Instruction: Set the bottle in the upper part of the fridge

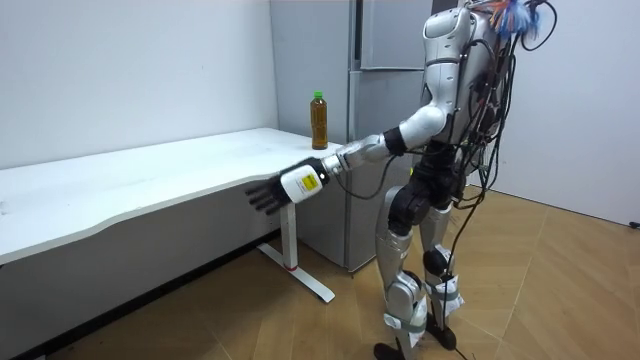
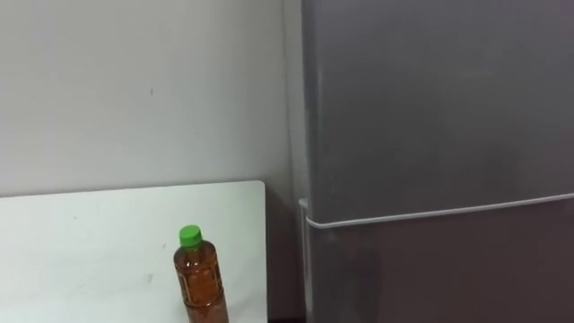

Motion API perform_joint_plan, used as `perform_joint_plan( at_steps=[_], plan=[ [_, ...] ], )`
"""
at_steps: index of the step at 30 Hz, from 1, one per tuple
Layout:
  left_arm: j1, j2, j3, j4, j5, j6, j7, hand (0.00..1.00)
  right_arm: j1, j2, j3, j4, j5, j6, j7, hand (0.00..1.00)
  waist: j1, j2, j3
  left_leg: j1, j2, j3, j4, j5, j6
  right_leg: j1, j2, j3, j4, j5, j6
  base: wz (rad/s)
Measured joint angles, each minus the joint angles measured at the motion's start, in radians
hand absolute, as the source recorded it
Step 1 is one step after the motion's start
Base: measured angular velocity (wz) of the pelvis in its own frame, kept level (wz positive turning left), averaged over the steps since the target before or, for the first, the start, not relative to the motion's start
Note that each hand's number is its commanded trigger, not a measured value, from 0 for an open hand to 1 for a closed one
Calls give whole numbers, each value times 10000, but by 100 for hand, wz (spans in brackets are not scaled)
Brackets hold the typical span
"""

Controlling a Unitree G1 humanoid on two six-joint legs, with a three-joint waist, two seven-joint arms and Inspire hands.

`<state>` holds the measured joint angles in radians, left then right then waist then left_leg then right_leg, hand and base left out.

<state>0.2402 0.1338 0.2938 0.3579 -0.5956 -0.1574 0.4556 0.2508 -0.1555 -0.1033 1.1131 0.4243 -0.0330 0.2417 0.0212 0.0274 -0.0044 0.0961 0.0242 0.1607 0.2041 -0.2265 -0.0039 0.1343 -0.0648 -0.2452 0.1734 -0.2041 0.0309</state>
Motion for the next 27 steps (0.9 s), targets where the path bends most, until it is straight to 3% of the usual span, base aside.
perform_joint_plan(
  at_steps=[6,15,23,25,27],
  plan=[
    [-3,7,268,-2348,-8,-24,254,0,162,62,-60,-141,4,-7,13,0,49,-42,-8,37,-11,-12,3,1,-1,82,-6,-20,-37,0,1,0],
    [-61,0,236,-4644,18,-25,283,0,12,124,-49,-174,-40,136,9,0,-85,-81,14,-124,-25,-235,-5,0,0,23,0,-66,-52,-17,1,4],
    [-649,-1,-72,-4938,11,100,-164,0,-89,167,19,-161,-86,150,13,0,-323,-149,41,-184,-28,-257,63,14,3,-9,-4,-149,-52,-17,0,2],
    [-775,8,-262,-5540,-10,260,-454,0,-200,238,24,-169,-11,232,18,0,-450,-184,64,-206,-28,-287,114,14,3,-48,-7,-198,-50,-16,0,0],
    [-1119,26,-419,-5760,0,262,-849,0,-277,322,23,-169,-45,267,22,0,-486,-232,153,-247,-24,-298,166,14,3,-59,-5,-185,-45,-14,-3,0]
  ],
)
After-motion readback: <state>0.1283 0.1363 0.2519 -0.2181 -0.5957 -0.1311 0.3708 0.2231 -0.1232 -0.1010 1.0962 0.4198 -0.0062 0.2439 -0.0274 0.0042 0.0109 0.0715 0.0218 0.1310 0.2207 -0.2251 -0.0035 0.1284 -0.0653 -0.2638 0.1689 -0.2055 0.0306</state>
